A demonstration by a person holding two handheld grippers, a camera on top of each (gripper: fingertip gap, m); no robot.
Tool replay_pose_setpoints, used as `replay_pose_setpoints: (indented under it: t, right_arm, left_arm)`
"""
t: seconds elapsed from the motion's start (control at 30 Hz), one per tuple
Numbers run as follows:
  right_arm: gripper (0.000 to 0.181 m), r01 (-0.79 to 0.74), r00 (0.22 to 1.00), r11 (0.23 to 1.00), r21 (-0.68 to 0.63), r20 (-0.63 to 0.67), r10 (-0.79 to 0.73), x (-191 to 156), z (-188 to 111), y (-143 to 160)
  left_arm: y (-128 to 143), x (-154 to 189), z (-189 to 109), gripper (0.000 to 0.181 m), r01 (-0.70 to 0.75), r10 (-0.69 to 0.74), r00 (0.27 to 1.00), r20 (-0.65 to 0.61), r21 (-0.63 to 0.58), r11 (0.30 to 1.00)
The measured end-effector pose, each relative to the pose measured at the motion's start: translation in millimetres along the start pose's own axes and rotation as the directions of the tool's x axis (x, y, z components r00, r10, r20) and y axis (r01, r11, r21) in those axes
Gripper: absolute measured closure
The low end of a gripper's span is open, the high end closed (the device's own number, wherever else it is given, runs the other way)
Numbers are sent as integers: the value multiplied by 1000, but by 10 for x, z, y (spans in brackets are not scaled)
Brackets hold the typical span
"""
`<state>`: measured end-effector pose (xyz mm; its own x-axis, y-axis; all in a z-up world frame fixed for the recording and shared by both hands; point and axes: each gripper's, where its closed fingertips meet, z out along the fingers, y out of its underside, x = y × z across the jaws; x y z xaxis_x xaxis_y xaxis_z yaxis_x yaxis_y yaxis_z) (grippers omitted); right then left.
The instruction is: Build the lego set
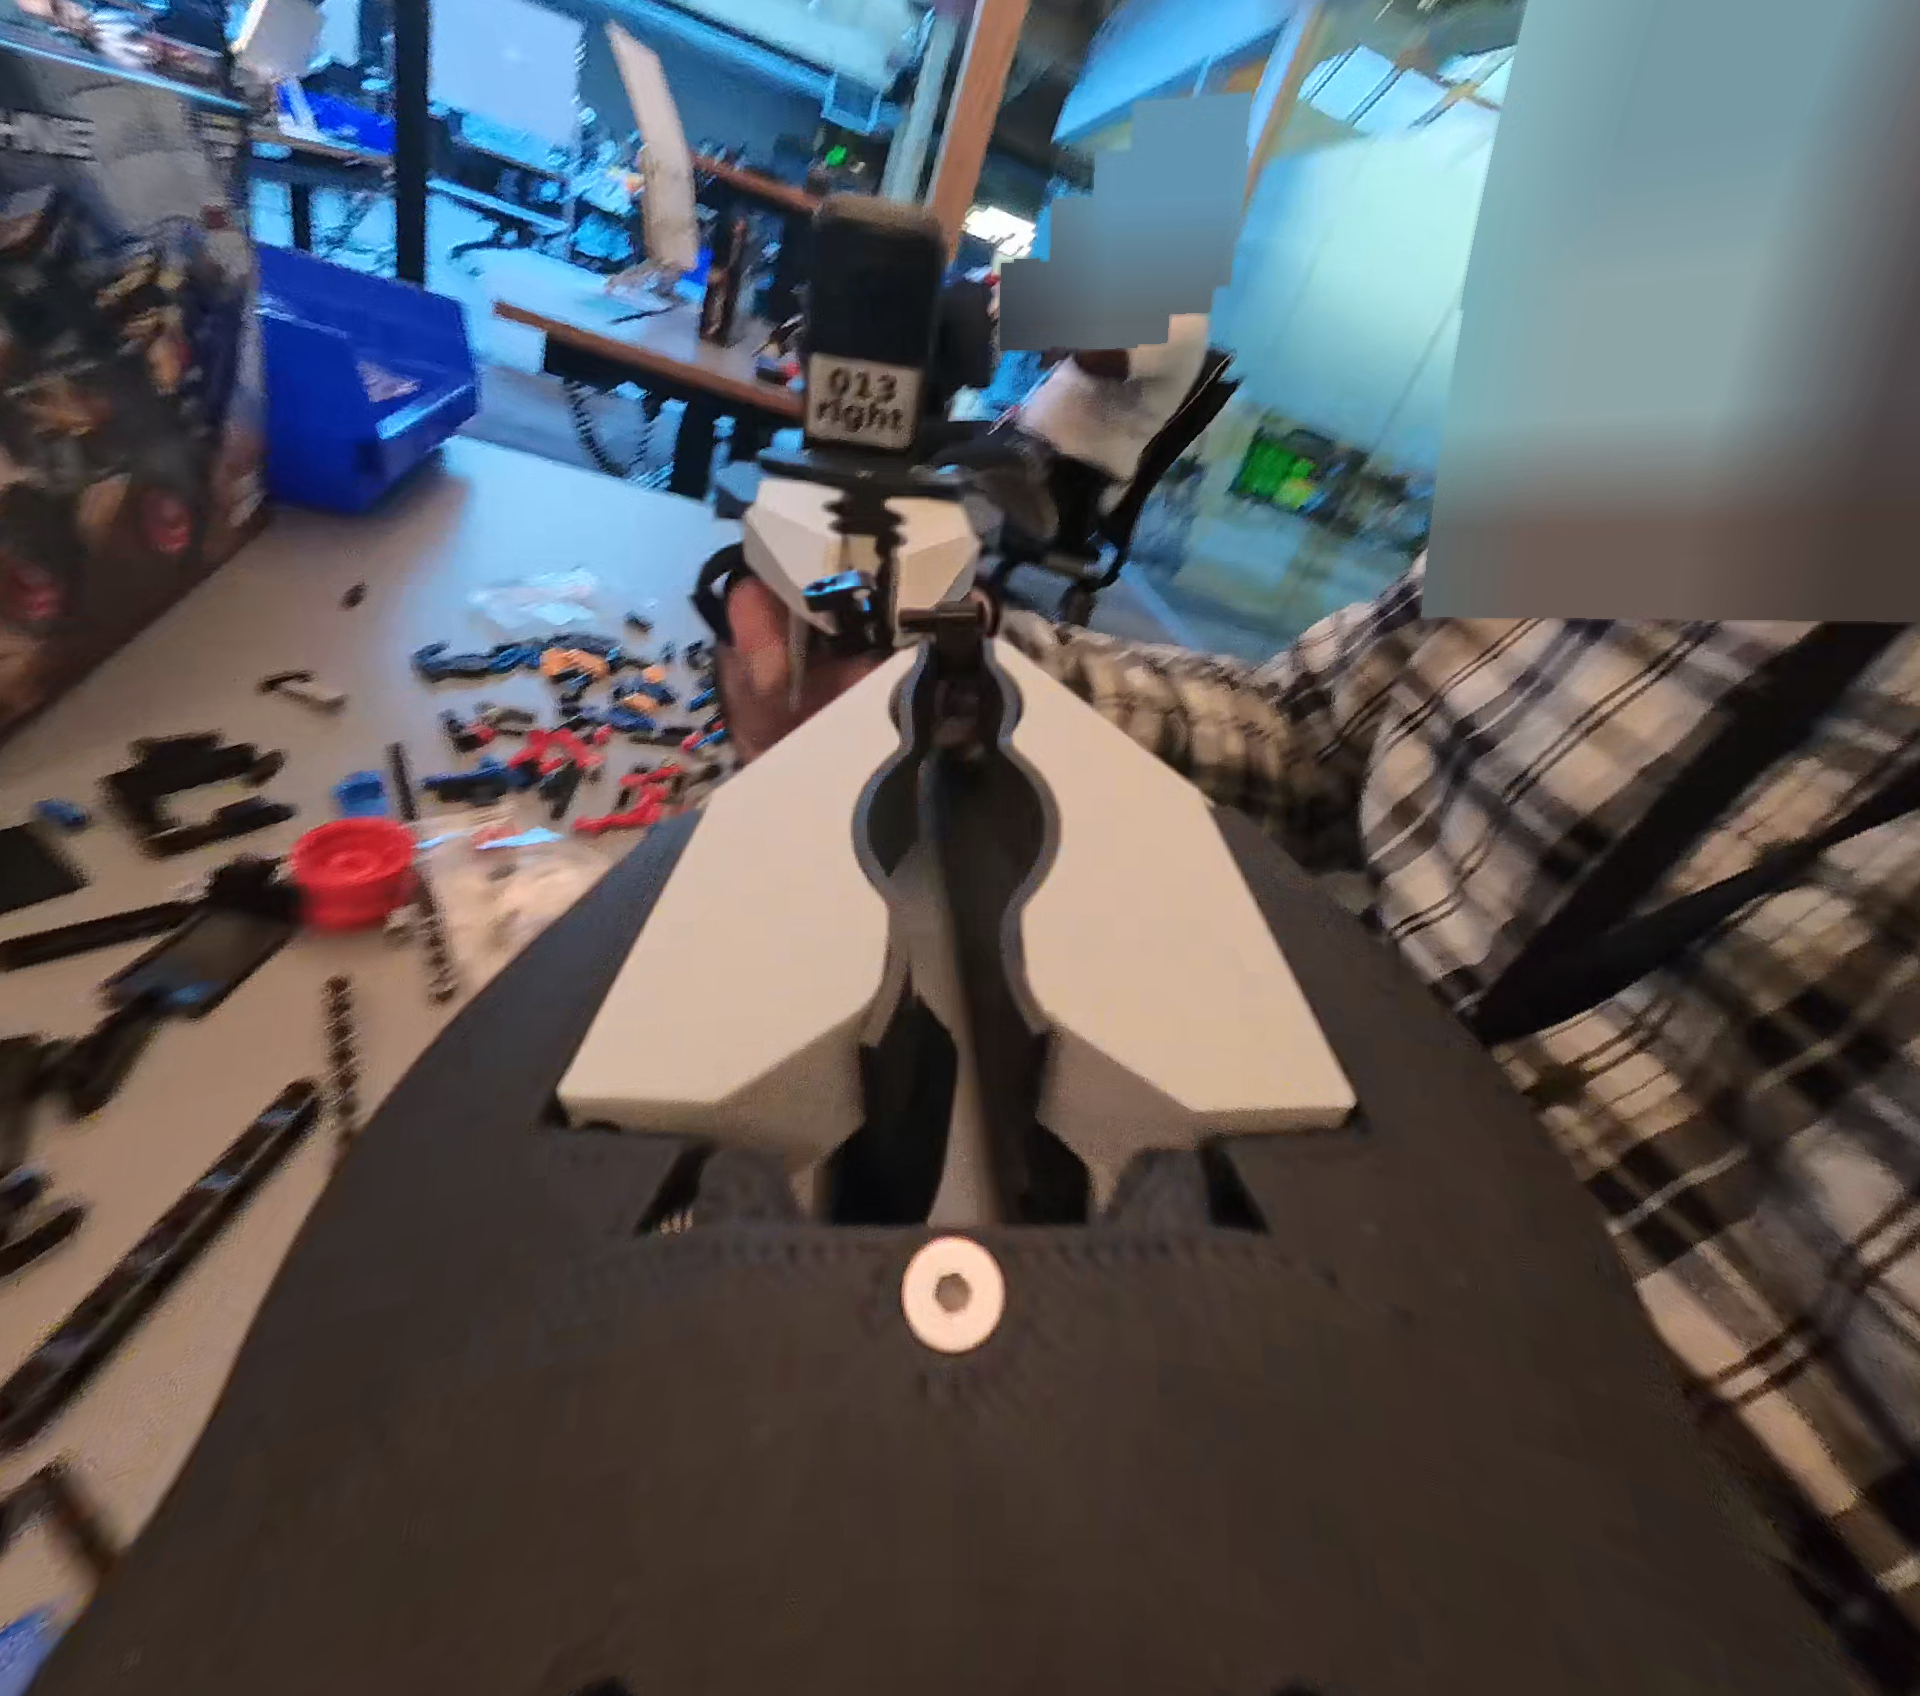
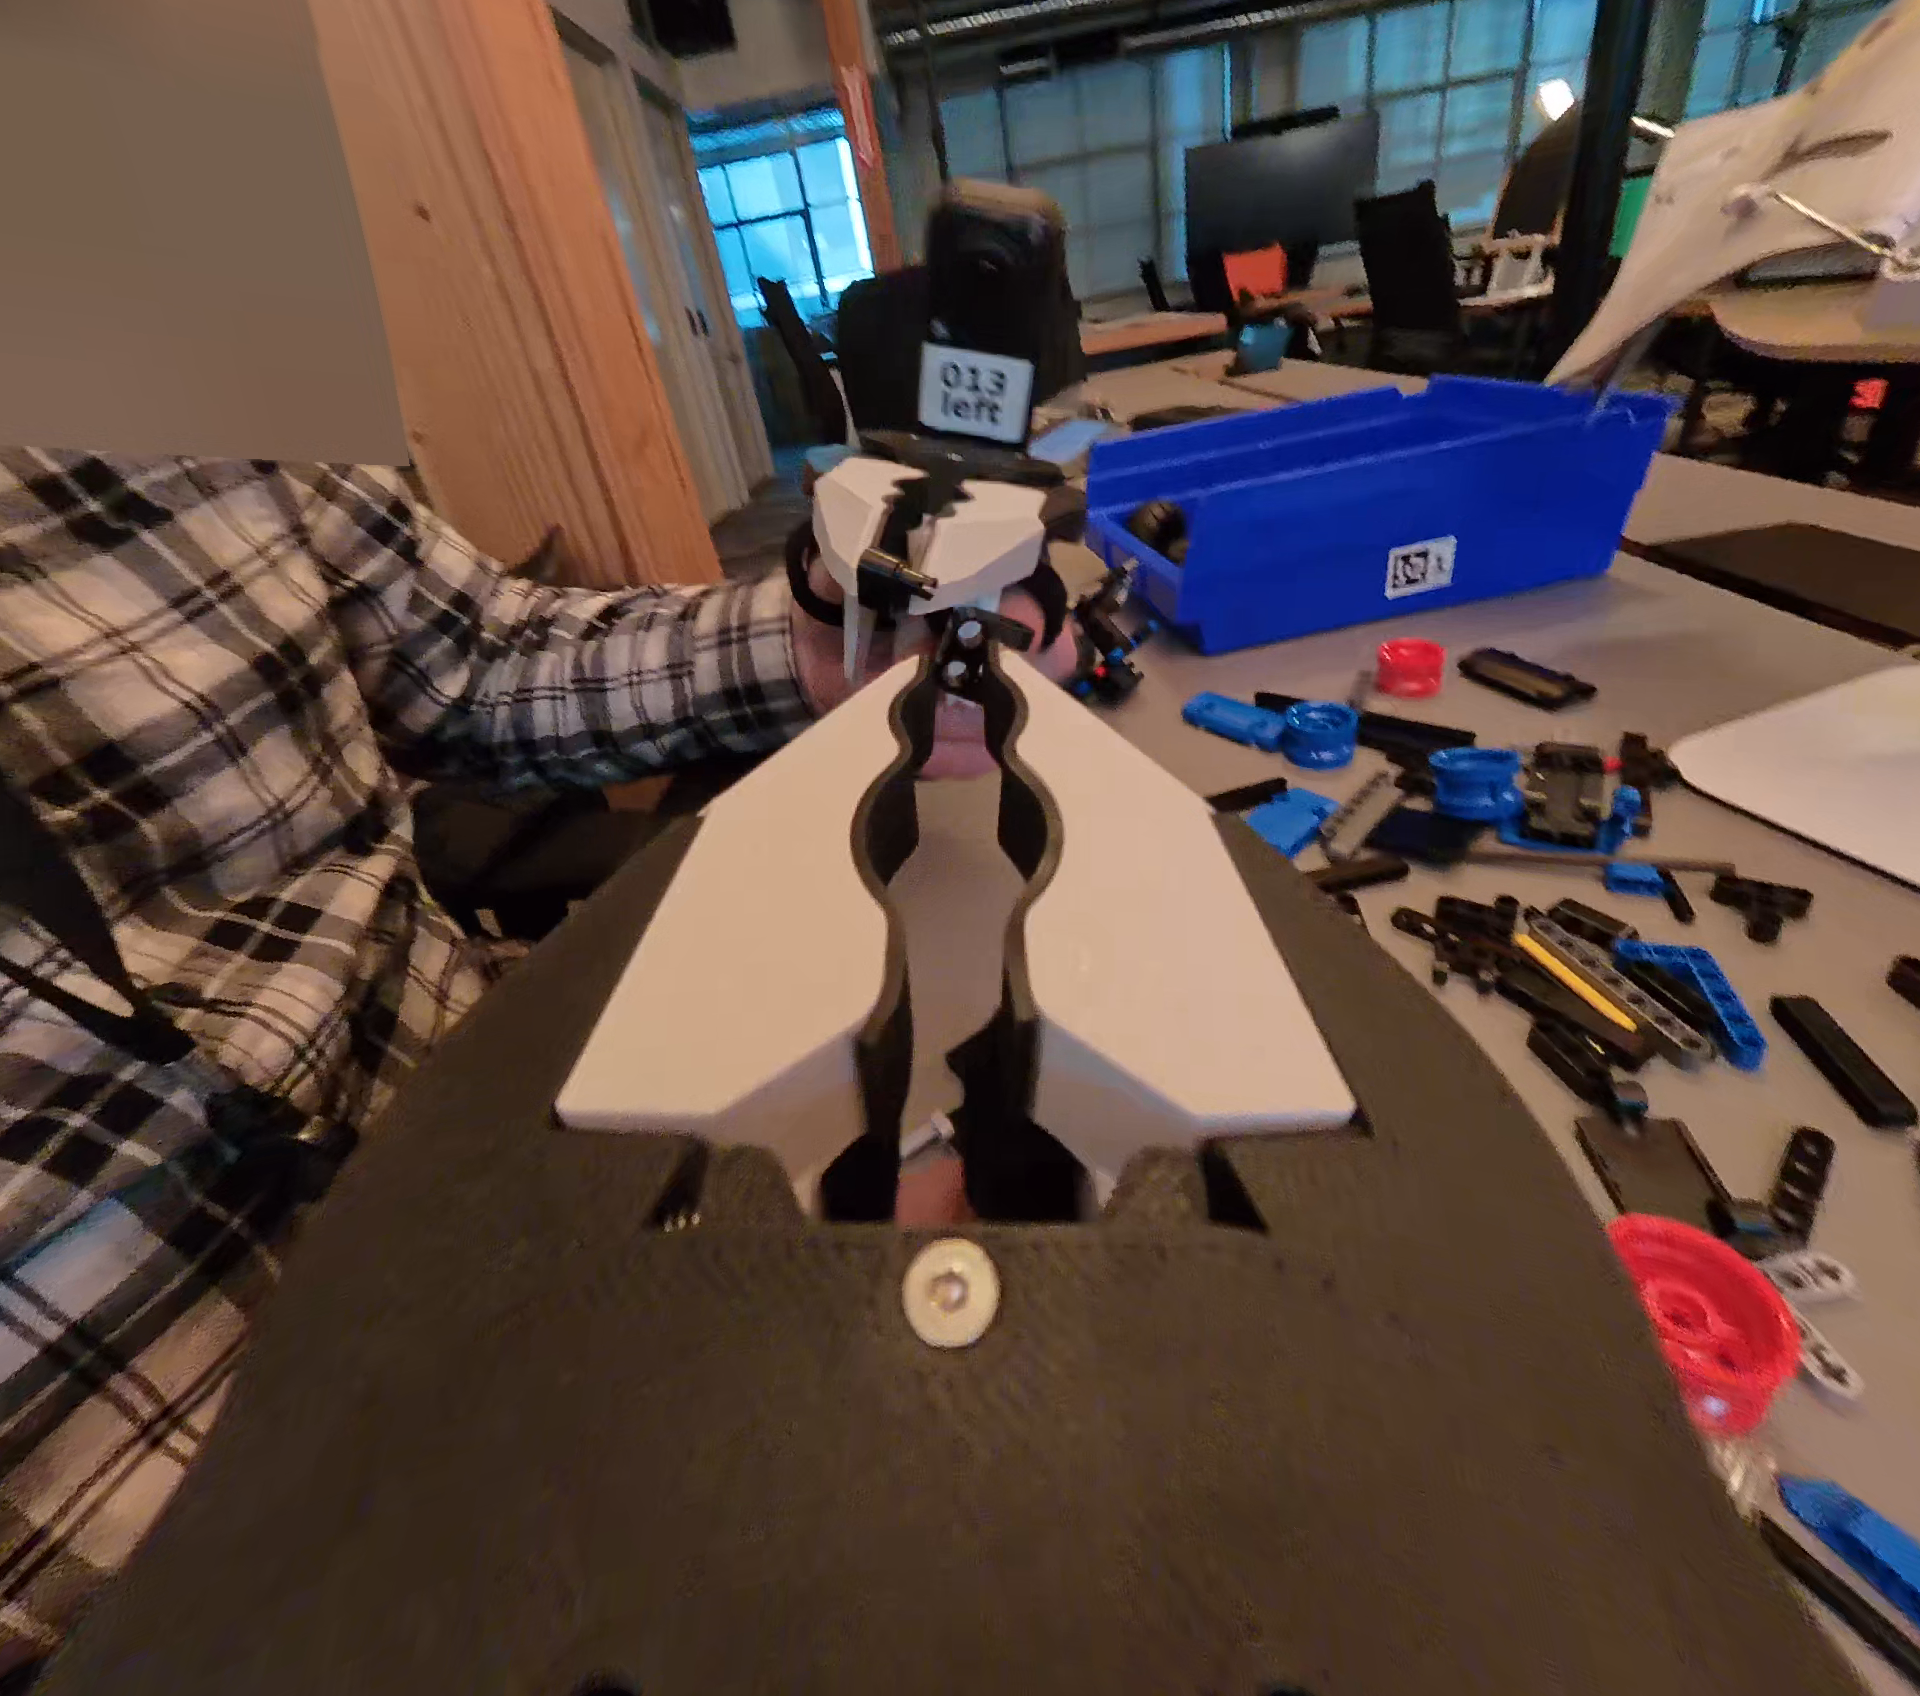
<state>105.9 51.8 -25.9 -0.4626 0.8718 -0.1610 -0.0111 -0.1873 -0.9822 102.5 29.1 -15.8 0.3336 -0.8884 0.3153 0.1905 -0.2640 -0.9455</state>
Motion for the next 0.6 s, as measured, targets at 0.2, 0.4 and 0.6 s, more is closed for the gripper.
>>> replay_pose_setpoints:
  t: [0.2,0.4,0.6]
  right_arm:
    - [174,-4,994,997,83,110,-5,-187,-43,-140]
    - [174,-24,987,992,123,162,4,-262,-66,-200]
    - [174,-35,983,990,140,185,8,-293,-67,-219]
  left_arm:
    - [-121,147,124,175,165,-142,974,-174,122,979]
    - [-163,185,153,175,245,-200,946,-255,160,956]
    - [-140,227,216,175,288,-230,923,-309,159,944]
